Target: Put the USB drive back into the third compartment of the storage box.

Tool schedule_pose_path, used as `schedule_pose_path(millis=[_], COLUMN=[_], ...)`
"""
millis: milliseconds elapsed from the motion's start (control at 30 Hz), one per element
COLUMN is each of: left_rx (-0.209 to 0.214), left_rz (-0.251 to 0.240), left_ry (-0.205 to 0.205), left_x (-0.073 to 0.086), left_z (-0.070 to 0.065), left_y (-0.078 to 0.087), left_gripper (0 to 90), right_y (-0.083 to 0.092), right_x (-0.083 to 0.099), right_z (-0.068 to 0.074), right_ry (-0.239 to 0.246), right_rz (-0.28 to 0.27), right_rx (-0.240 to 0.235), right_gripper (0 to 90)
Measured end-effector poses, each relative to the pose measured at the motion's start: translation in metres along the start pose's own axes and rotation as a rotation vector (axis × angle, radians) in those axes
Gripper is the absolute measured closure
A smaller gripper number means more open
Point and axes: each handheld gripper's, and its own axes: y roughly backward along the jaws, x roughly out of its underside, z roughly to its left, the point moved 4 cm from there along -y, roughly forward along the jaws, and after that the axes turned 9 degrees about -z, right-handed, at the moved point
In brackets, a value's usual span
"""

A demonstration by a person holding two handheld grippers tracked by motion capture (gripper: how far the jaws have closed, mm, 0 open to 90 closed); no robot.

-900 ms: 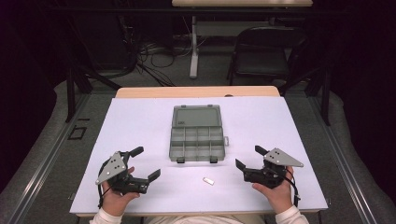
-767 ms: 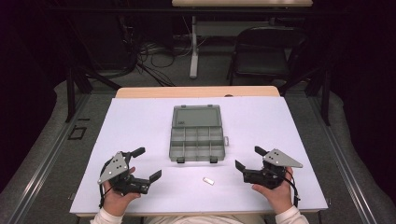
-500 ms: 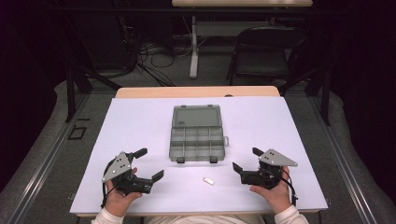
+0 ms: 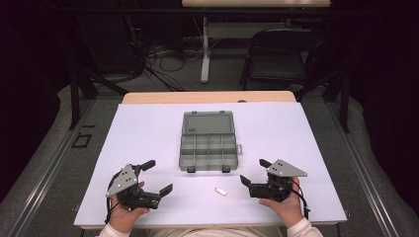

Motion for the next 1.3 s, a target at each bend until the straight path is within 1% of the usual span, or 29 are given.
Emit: schedule_pose_path(millis=[33, 100, 200, 233, 267, 300, 367, 567, 633, 667, 700, 767, 900, 967, 1033, 1133, 1233, 1300], left_rx=[0.001, 0.005, 0.005, 0.005, 0.006, 0.009, 0.009, 0.014, 0.024, 0.019, 0.021, 0.022, 0.021, 0.021, 0.023, 0.021, 0.021, 0.018], left_rz=[0.0, 0.007, 0.003, 0.004, 0.005, 0.008, 0.012, 0.016, 0.023, 0.022, 0.017, 0.026, 0.027, 0.029, 0.026, 0.027, 0.03, 0.032], left_ry=[-0.001, 0.003, 0.009, 0.007, 0.009, 0.014, 0.019, 0.024, 0.027, 0.028, 0.032, 0.027, 0.029, 0.027, 0.028, 0.025, 0.025, 0.024], left_x=[0.0, 0.0, 0.0, 0.0, 0.0, 0.0, 0.0, 0.0, 0.0, 0.0, 0.0, 0.0, 0.001, 0.001, 0.001, 0.001, 0.001, 0.001], left_z=[0.0, 0.0, 0.0, 0.0, 0.0, 0.0, -0.001, -0.001, -0.001, -0.002, -0.002, -0.003, -0.003, -0.003, -0.003, -0.003, -0.003, -0.003], left_y=[0.0, 0.001, 0.002, 0.002, 0.002, 0.002, 0.002, 0.002, 0.001, 0.001, 0.0, 0.001, 0.001, 0.001, 0.0, 0.0, 0.0, 0.0], left_gripper=[2.0, 2.0, 2.4, 3.1, 3.6, 3.6, 3.6, 3.6, 3.6, 3.6, 3.6, 3.6, 4.3, 4.4, 4.5, 4.5, 4.5, 4.6], right_y=[0.0, -0.001, -0.005, -0.005, -0.007, -0.008, -0.009, -0.01, -0.011, -0.011, -0.009, -0.008, -0.008, -0.009, -0.011, -0.012, -0.015, -0.015], right_x=[0.0, 0.0, 0.0, 0.001, 0.001, 0.002, 0.003, 0.003, 0.003, 0.002, 0.0, -0.003, -0.009, -0.011, -0.013, -0.015, -0.019, -0.019], right_z=[0.003, 0.004, 0.008, 0.009, 0.011, 0.012, 0.015, 0.019, 0.021, 0.021, 0.023, 0.024, 0.026, 0.026, 0.026, 0.026, 0.027, 0.027], right_ry=[0.02, 0.026, 0.025, 0.02, 0.021, 0.029, 0.029, 0.036, 0.035, 0.035, 0.036, 0.043, 0.039, 0.036, 0.038, 0.041, 0.05, 0.048], right_rz=[0.001, 0.005, 0.005, 0.01, 0.026, 0.036, 0.051, 0.076, 0.08, 0.089, 0.094, 0.088, 0.09, 0.091, 0.107, 0.103, 0.111, 0.116], right_rx=[-0.003, -0.01, -0.023, -0.035, -0.046, -0.05, -0.06, -0.066, -0.074, -0.073, -0.082, -0.083, -0.094, -0.099, -0.106, -0.112, -0.123, -0.125], right_gripper=[14.0, 14.2, 14.7, 14.9, 16.1, 16.4, 17.1, 17.2, 19.4, 20.6, 21.9, 22.5, 23.5, 24.4, 25.9, 28.1, 31.7, 32.1])
